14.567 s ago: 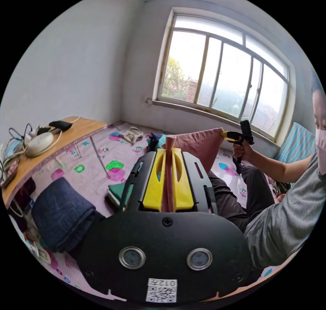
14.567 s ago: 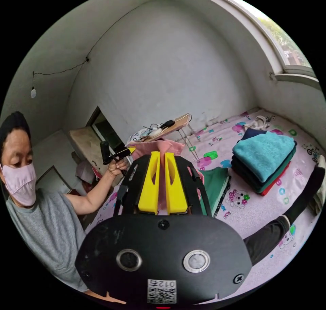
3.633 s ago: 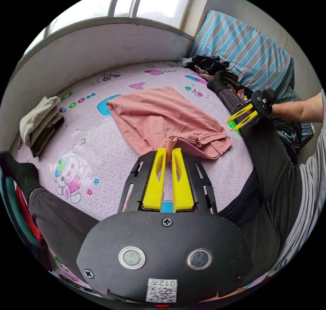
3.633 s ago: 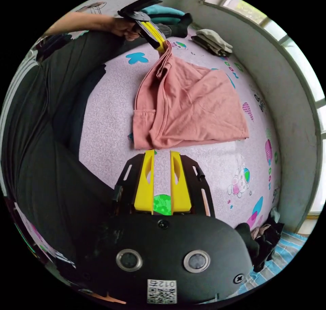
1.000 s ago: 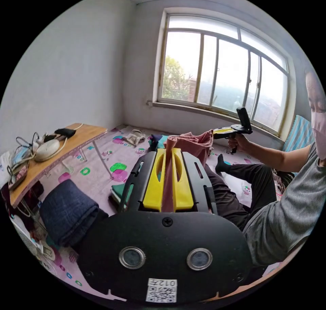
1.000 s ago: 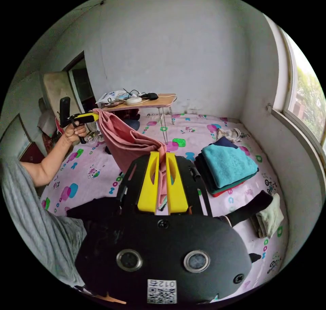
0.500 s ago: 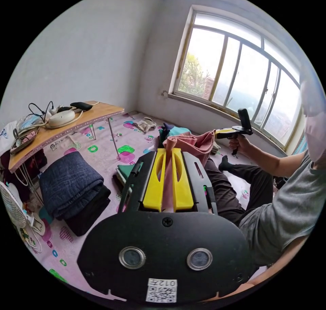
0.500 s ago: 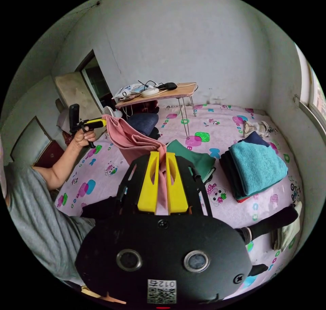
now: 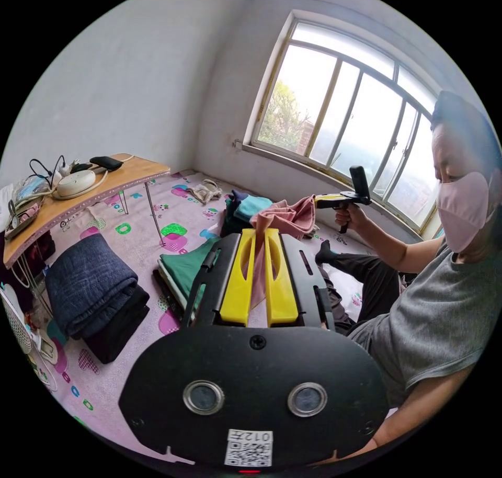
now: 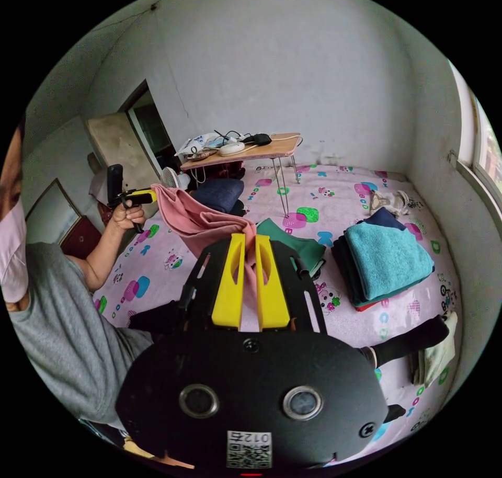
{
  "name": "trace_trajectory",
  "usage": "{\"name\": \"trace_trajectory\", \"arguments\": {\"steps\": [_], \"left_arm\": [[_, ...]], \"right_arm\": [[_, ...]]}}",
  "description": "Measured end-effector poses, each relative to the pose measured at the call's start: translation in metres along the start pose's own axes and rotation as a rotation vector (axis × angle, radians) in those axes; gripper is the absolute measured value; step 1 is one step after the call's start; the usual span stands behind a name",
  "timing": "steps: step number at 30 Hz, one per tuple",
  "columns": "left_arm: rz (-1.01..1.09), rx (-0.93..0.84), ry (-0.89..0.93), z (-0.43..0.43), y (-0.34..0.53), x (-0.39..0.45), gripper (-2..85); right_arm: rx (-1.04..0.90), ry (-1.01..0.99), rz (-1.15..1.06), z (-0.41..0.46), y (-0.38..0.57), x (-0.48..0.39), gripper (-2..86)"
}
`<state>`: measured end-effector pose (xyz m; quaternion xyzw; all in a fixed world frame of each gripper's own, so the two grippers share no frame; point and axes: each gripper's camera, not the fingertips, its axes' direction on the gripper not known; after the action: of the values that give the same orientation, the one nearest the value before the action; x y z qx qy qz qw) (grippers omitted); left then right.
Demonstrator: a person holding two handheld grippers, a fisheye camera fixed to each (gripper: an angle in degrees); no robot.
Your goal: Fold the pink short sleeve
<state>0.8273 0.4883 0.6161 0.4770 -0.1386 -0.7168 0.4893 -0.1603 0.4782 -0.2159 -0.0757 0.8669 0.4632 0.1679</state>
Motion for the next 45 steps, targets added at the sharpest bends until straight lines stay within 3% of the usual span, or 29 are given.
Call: {"name": "trace_trajectory", "arguments": {"steps": [19, 37, 42, 45], "left_arm": [[0.018, -0.041, 0.005, 0.051, -0.006, -0.017, 1.0], [-0.123, -0.173, -0.033, 0.242, -0.087, -0.141, 2.5], [-0.279, -0.344, -0.269, 0.328, -0.098, -0.187, 5.2], [-0.279, -0.345, -0.268, 0.345, -0.099, -0.181, 6.8]], "right_arm": [[0.005, -0.021, 0.036, 0.007, 0.166, 0.012, 1.5], [-0.155, 0.041, 0.201, 0.118, 0.263, 0.132, 2.7], [-0.246, 0.152, 0.325, 0.153, 0.3, 0.172, 7.3], [-0.23, 0.088, 0.376, 0.14, 0.347, 0.177, 7.4]]}}
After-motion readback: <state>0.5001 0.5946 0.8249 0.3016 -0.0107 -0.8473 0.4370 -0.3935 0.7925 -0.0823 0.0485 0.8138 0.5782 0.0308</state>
